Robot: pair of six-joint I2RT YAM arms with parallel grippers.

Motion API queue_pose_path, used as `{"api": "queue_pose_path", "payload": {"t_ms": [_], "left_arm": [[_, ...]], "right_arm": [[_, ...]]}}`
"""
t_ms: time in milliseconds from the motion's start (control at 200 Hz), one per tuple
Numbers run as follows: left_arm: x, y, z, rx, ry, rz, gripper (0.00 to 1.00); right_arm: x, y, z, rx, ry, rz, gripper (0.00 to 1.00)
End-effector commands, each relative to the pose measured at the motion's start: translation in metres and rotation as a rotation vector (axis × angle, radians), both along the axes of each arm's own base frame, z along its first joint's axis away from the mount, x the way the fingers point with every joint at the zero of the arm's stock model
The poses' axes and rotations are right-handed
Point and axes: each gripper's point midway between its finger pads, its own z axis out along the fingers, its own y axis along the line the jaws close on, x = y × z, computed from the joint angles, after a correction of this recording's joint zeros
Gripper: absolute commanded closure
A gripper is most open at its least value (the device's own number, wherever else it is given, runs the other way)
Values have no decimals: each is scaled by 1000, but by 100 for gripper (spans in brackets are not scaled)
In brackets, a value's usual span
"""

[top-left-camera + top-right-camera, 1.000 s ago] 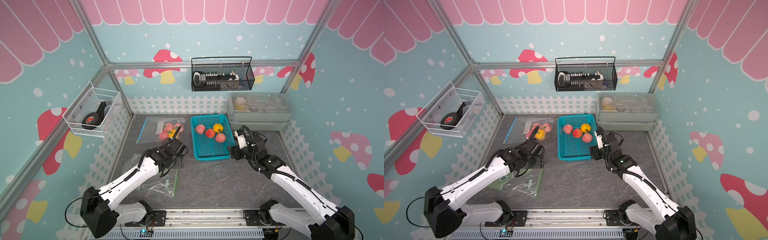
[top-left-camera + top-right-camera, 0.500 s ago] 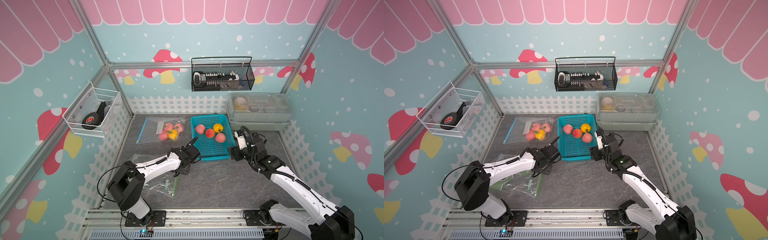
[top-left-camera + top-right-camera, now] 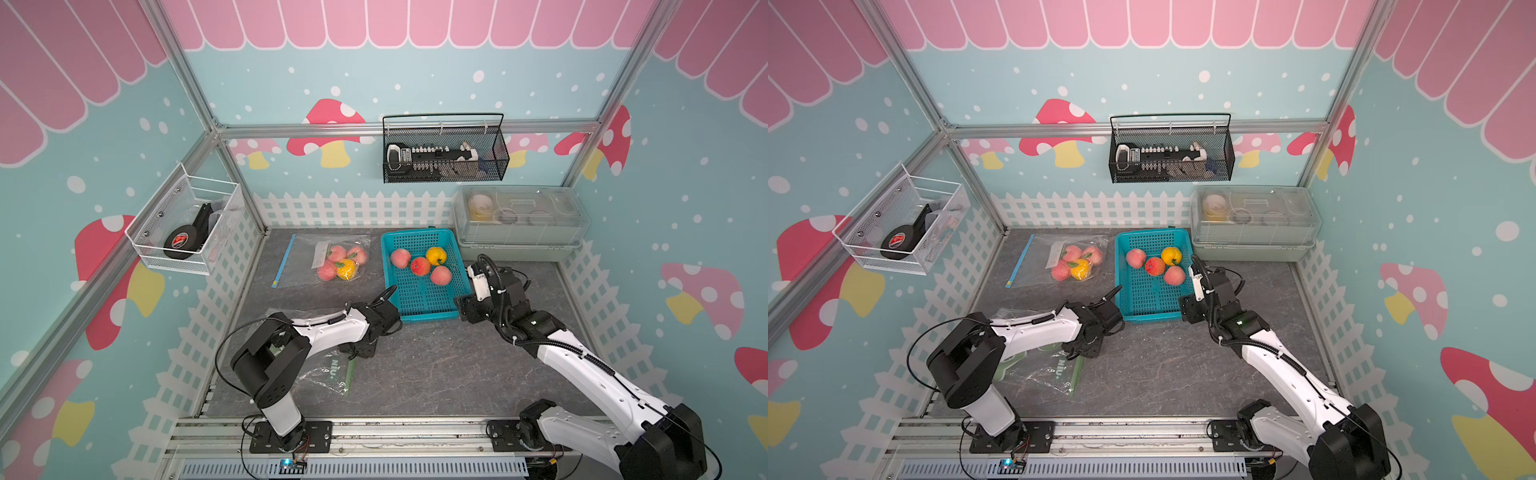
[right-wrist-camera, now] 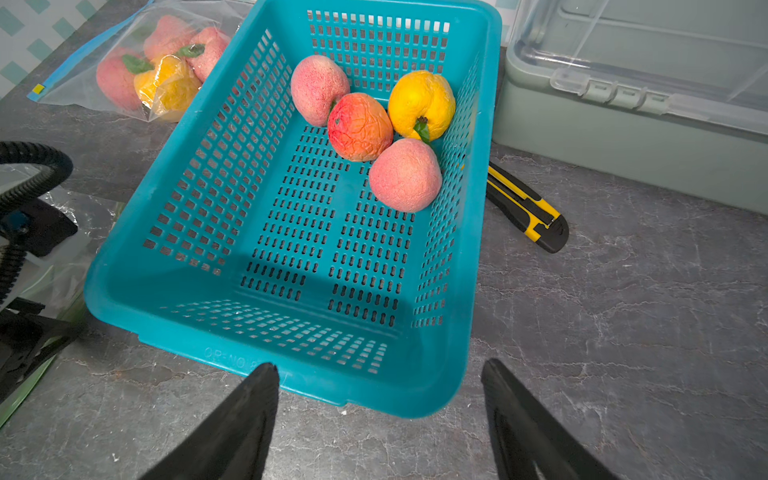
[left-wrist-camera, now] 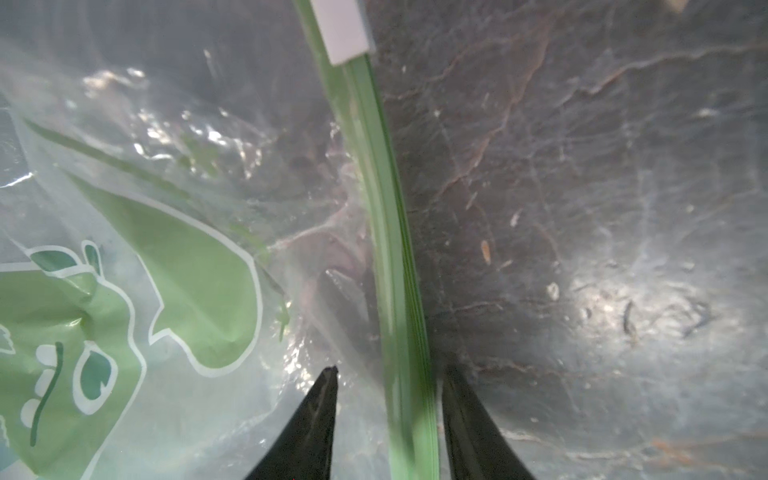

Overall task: Place the peach in a zip-top bag and seal the zipper
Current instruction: Open the zipper of the food storage bag at the center of the board.

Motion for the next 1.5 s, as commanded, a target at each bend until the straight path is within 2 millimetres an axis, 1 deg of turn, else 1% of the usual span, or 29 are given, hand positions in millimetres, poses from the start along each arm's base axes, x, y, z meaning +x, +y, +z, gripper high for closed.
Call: {"api": "queue_pose_path", "payload": {"t_ms": [0,45,225,335,415,480,545,615,695,800,951,1181,1296,1496], "left_arm": [[-1,5,-1,24,-23,18,59],[-1,5,-2,24,-19,17,59],[-3,8,-5,35,-16,16,69],[-3,7,-5,31,-14,18,77],[-3,8,-4,31,-20,19,80],[-2,8,-3,28,-26,18,85],[-2,8,-2,25,-31,19,94],[-3,8,-2,22,-34,19,100],[-3,8,-1,16,-33,17,100],[-2,7,5,-3,-52,22,100],[-1,12,13,-5,-91,39,83],[-12,21,9,-3,-80,64,69],[-15,25,9,10,-83,69,66],[-14,29,9,23,-99,82,67]], "right_arm": [[2,0,-2,15,2,-11,21],[2,1,-4,16,6,-10,22],[3,3,-8,20,21,-5,22],[3,4,-8,23,25,-2,22],[3,4,-8,25,26,-1,21],[4,5,-8,28,27,1,21],[4,6,-8,32,29,1,22],[4,6,-9,34,33,2,21],[4,7,-9,36,35,4,22],[4,8,-9,39,35,7,22],[4,9,-8,44,37,10,22],[5,12,-8,54,45,15,22],[5,12,-9,58,48,14,22],[5,14,-9,63,56,22,22]]}}
